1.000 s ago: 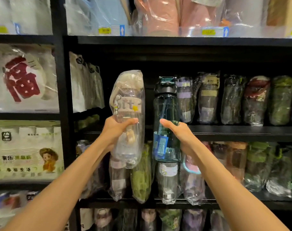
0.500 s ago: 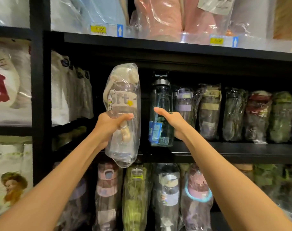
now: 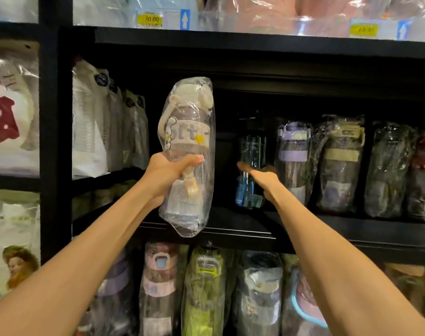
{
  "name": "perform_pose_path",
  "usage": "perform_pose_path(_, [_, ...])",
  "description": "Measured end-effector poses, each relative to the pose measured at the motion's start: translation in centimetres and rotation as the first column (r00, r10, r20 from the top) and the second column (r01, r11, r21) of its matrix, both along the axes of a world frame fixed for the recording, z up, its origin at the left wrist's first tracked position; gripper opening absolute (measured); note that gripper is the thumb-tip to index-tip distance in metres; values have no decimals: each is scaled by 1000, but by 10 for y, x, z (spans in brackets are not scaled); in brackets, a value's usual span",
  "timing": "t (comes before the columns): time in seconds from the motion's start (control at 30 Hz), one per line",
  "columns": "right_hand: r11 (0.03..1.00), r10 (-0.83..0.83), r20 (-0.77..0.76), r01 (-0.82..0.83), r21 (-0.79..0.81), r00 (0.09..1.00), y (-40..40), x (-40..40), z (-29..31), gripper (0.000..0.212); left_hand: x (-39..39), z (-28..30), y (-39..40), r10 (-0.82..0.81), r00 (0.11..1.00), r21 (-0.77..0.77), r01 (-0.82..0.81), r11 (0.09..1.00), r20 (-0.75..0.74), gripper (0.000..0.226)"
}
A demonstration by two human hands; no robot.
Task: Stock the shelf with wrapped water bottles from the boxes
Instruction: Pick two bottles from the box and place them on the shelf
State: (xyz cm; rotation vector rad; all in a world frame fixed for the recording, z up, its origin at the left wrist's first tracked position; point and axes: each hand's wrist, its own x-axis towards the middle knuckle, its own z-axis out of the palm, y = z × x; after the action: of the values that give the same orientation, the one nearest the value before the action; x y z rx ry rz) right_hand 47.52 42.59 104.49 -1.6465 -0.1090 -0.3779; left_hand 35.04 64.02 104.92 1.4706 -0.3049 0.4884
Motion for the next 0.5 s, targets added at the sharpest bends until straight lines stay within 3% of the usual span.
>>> perform_pose_path(0.07, [1000,-17,12,17,-23,1000,-4,9,-1,124,7,1,-3,2,1000,12,-2,1000,2,35])
perform_pose_path(0.23, [990,-111,41,114,-78,993,-13,30,-1,93,20,5,-11,-5,1000,19,5,1000,14,28])
perform_pose_path(0.5, [989,-85,69,93,-119,994,-3,45,-8,118,30,8,-19,-28,999,-9,28,1000,32,29])
